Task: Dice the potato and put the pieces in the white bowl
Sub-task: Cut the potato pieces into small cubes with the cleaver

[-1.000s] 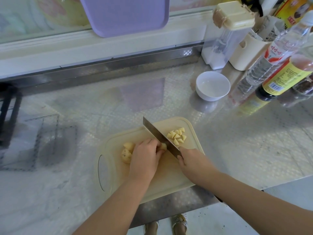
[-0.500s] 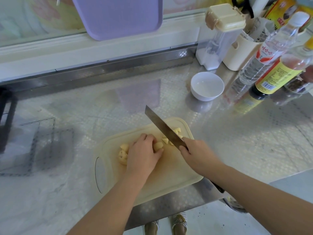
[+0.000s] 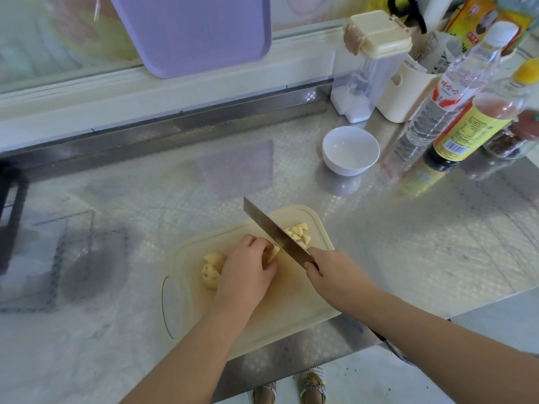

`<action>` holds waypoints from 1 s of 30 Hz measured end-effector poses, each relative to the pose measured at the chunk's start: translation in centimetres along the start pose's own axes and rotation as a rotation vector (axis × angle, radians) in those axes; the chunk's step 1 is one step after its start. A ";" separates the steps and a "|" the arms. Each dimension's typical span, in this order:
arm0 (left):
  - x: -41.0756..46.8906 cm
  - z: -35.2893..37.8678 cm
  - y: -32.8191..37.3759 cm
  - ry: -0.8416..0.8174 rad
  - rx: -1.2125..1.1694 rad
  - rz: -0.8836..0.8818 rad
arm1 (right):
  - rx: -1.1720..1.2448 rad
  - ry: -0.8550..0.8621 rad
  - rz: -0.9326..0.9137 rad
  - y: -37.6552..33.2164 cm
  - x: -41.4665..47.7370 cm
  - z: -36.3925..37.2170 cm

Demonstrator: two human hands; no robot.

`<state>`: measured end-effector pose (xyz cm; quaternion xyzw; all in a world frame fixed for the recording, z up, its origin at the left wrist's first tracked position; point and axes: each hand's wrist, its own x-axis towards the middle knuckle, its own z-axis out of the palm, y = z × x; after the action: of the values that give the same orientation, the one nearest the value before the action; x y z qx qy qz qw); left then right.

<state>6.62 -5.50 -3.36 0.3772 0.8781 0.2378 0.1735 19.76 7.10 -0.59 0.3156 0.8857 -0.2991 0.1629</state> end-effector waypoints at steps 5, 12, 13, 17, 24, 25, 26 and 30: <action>0.1 0.0 0.0 0.036 -0.078 -0.073 | -0.016 0.012 -0.013 -0.4 -0.2 0.4; 0.4 0.0 -0.1 0.030 -0.058 -0.079 | -0.014 0.002 -0.005 -0.5 -0.2 0.8; 0.4 0.0 -0.2 0.032 -0.056 -0.075 | -0.009 0.002 -0.001 -0.5 -0.2 0.8; 0.5 0.0 -0.2 0.043 -0.052 -0.063 | 0.006 -0.002 0.013 -0.6 0.0 1.1; 0.4 -0.2 0.2 0.062 -0.023 -0.031 | 0.058 -0.030 0.025 -0.8 1.0 1.6; 0.5 -0.2 0.2 0.061 -0.023 -0.029 | 0.060 -0.025 0.027 -0.9 1.2 1.7; 0.5 -0.2 0.2 0.060 -0.025 -0.028 | 0.060 -0.022 0.029 -1.1 1.4 1.8; 0.5 -0.3 -0.2 0.041 -0.042 -0.046 | 0.023 -0.040 0.024 -1.4 1.6 1.5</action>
<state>6.05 -5.31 -3.28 0.3483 0.8847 0.2596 0.1689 17.84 6.04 -1.92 0.3220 0.8749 -0.3137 0.1804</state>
